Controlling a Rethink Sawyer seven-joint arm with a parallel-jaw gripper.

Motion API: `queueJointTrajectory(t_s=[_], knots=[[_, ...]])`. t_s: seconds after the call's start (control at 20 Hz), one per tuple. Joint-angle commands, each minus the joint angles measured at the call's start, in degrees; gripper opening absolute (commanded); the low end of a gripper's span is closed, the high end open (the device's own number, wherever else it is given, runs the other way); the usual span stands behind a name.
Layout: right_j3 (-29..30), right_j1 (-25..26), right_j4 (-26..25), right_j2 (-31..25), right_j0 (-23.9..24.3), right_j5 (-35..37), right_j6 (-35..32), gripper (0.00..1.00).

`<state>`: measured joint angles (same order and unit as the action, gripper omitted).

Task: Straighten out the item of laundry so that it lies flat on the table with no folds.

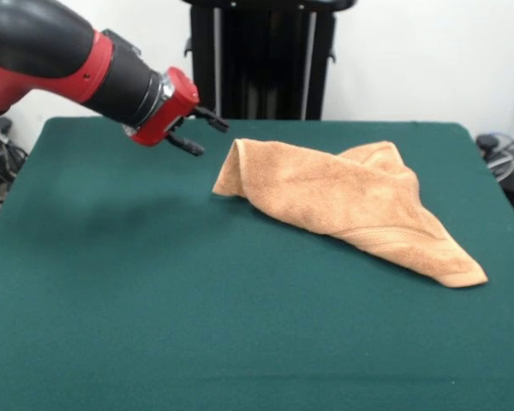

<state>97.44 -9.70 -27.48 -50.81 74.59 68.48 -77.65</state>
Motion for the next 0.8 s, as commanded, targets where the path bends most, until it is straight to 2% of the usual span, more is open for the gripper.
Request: queueJointTrajectory(t_s=[0.05, 0.8], knots=[[-5.3, 1.2, -1.2, 1.4, -2.0, 2.3, 11.4, 1.0], [-1.0, -1.2, -2.1, 0.9, -1.7, -2.3, 7.5, 1.0]])
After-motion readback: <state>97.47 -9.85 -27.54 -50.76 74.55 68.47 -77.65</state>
